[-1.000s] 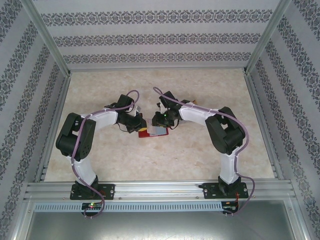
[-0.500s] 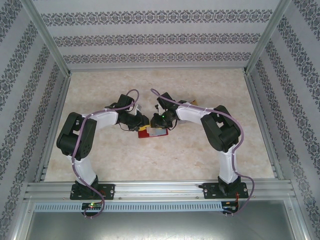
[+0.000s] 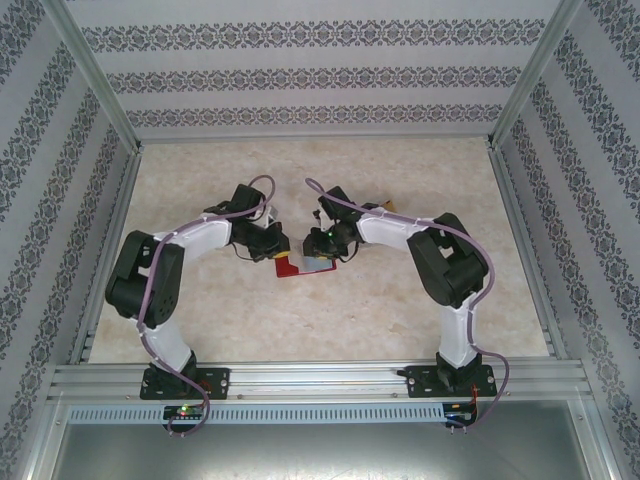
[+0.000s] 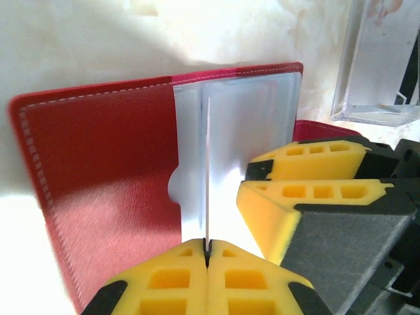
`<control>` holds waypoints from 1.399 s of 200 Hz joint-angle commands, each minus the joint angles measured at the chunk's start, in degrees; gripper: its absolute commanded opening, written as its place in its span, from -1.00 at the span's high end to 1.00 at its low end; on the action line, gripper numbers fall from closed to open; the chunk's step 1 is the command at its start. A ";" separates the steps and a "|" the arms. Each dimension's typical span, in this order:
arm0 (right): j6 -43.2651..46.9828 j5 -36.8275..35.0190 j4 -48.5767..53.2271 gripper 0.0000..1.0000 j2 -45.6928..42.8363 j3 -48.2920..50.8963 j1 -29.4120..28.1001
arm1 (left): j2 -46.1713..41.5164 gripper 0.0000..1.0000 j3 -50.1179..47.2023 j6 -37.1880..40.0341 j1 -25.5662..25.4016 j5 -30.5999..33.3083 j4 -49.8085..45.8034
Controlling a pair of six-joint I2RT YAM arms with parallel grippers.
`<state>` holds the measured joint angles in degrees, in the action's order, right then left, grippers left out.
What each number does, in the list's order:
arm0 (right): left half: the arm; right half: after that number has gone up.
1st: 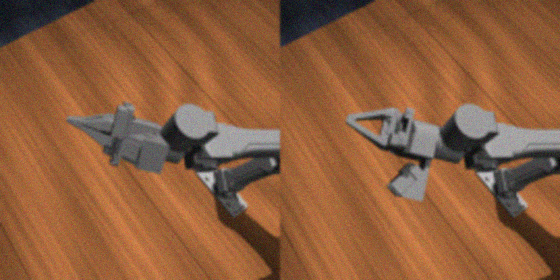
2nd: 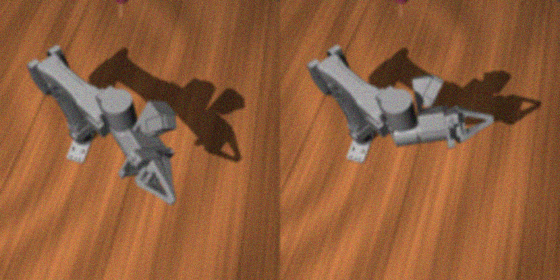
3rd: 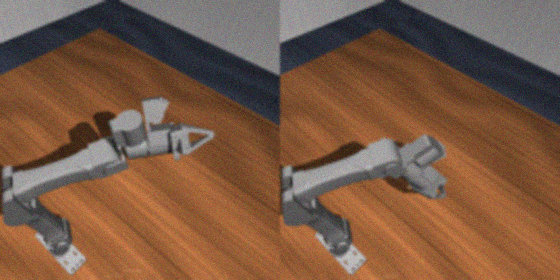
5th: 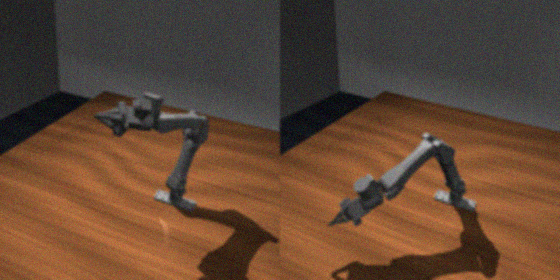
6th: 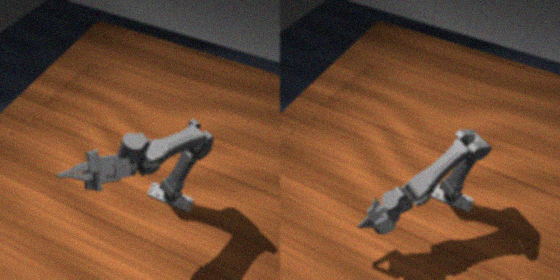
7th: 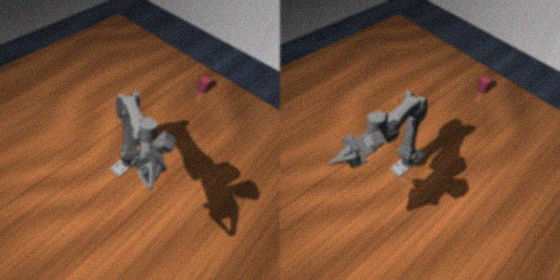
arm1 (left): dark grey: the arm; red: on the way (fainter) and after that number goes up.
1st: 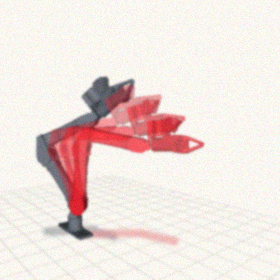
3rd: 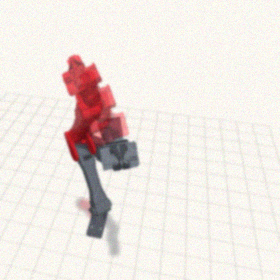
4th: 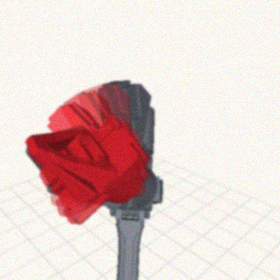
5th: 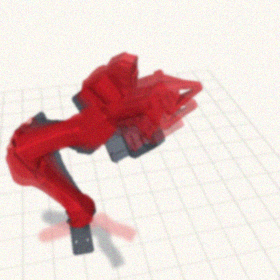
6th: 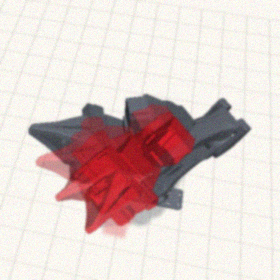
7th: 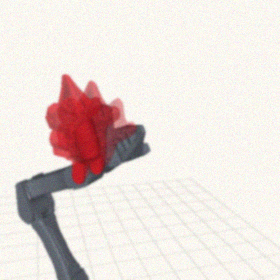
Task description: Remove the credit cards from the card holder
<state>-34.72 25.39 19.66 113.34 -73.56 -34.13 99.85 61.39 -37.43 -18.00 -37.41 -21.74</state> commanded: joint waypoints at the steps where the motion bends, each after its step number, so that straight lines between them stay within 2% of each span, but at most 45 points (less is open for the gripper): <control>1: 0.09 1.51 -1.46 0.25 -6.34 1.14 1.25 | -4.61 0.91 2.98 2.92 0.93 4.73 -5.93; 31: -2.50 5.75 -6.64 0.08 -11.53 4.06 3.26 | -7.36 0.91 3.13 -0.51 0.95 2.89 -1.40; 78: -12.86 19.18 -24.25 -0.19 -15.90 10.75 8.86 | -9.72 0.90 2.00 -9.68 0.95 -7.42 12.43; 108: -19.99 25.80 -33.99 -0.22 -14.67 12.36 10.98 | -10.04 0.90 1.38 -14.32 0.90 -12.14 19.01; 134: -22.10 28.14 -37.03 -0.22 -14.12 11.83 11.01 | -9.94 0.90 0.09 -18.05 0.95 -15.01 24.67; 155: -24.40 29.97 -40.53 -0.16 -13.60 11.85 10.99 | -10.01 0.90 -0.29 -18.73 0.91 -15.26 25.49; 178: -25.54 30.34 -42.38 -0.03 -13.57 12.13 11.22 | -10.11 0.90 -0.25 -17.91 0.95 -14.58 23.97; 195: -25.41 29.95 -42.50 0.15 -13.76 12.68 11.65 | -10.03 0.87 -0.09 -16.71 0.89 -13.24 21.52; 220: -24.43 28.99 -41.46 0.60 -13.76 13.36 12.56 | -10.07 0.72 0.57 -14.48 1.03 -10.40 16.69; 240: -22.80 27.65 -40.06 1.00 -13.92 14.20 13.61 | -10.00 0.40 1.57 -12.16 1.06 -6.72 11.25; 258: -18.79 25.01 -36.53 1.00 -14.62 15.05 15.17 | -9.54 -0.04 3.65 -8.52 1.10 0.32 2.28; 280: -11.23 20.09 -29.01 1.00 -15.63 15.13 17.90 | -8.72 -0.38 5.12 -5.50 1.12 8.76 -5.81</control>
<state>-55.07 51.03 -16.53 99.15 -59.27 -19.07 91.02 63.51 -48.16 -17.50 -39.53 -14.83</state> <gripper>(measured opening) 0.064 0.622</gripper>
